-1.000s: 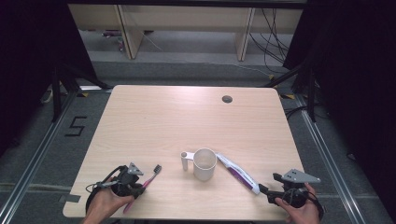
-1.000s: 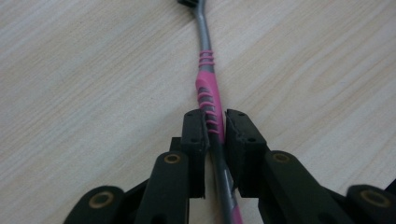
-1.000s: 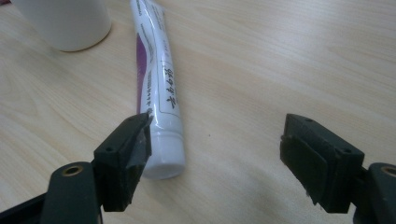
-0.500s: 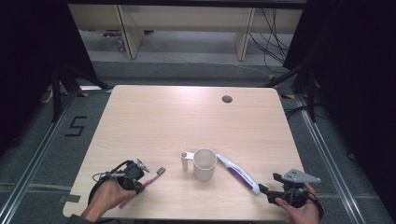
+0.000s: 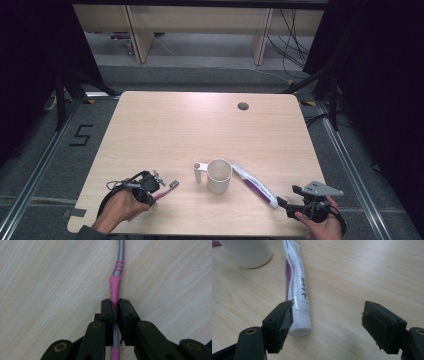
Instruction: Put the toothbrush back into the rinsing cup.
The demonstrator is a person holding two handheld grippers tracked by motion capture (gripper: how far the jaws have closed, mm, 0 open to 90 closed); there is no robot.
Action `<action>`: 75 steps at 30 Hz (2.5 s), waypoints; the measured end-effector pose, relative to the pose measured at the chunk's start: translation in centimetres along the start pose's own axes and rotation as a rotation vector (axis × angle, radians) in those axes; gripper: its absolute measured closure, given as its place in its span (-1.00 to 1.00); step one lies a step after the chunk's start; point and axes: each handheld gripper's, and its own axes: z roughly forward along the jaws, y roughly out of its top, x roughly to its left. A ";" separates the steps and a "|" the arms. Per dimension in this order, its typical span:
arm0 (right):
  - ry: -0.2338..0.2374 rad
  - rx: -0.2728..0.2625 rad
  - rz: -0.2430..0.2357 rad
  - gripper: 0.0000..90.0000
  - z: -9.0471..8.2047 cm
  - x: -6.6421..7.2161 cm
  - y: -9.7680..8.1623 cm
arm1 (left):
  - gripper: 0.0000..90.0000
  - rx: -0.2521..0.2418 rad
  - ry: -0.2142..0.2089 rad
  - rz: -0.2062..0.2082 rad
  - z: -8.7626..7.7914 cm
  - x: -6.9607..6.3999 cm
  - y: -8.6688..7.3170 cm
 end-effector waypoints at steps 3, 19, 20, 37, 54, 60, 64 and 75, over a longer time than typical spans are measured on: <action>0.003 -0.005 0.002 -0.43 0.0 0.0 0.0 | 0.84 0.015 0.003 0.018 0.0 -0.1 0.2; 0.002 -0.012 0.008 -0.42 -0.1 -0.2 0.1 | 0.85 -0.136 -0.009 0.001 -1.5 1.4 -1.0; 0.002 -0.013 0.008 -0.42 -0.1 -0.2 0.1 | 0.85 -0.155 -0.020 -0.011 -1.8 1.6 -1.1; 0.004 -0.018 0.036 -0.42 -0.2 0.0 0.0 | 0.85 -0.573 0.020 -0.146 -4.3 2.5 -2.5; -0.005 -0.024 0.011 -0.42 -0.1 -0.4 0.0 | 0.85 -0.918 -0.011 -0.263 -5.5 1.5 -0.9; 0.000 -0.024 0.012 -0.42 -0.1 -0.4 0.0 | 0.85 -1.010 -0.040 -0.262 -6.0 0.7 0.3; 0.005 -0.028 0.015 -0.42 -0.1 -0.4 0.0 | 0.85 -1.025 -0.041 -0.255 -6.1 0.3 0.9; -0.001 -0.024 0.013 -0.42 0.0 -0.5 -0.1 | 0.85 -1.075 -0.057 -0.233 -6.7 -0.5 2.8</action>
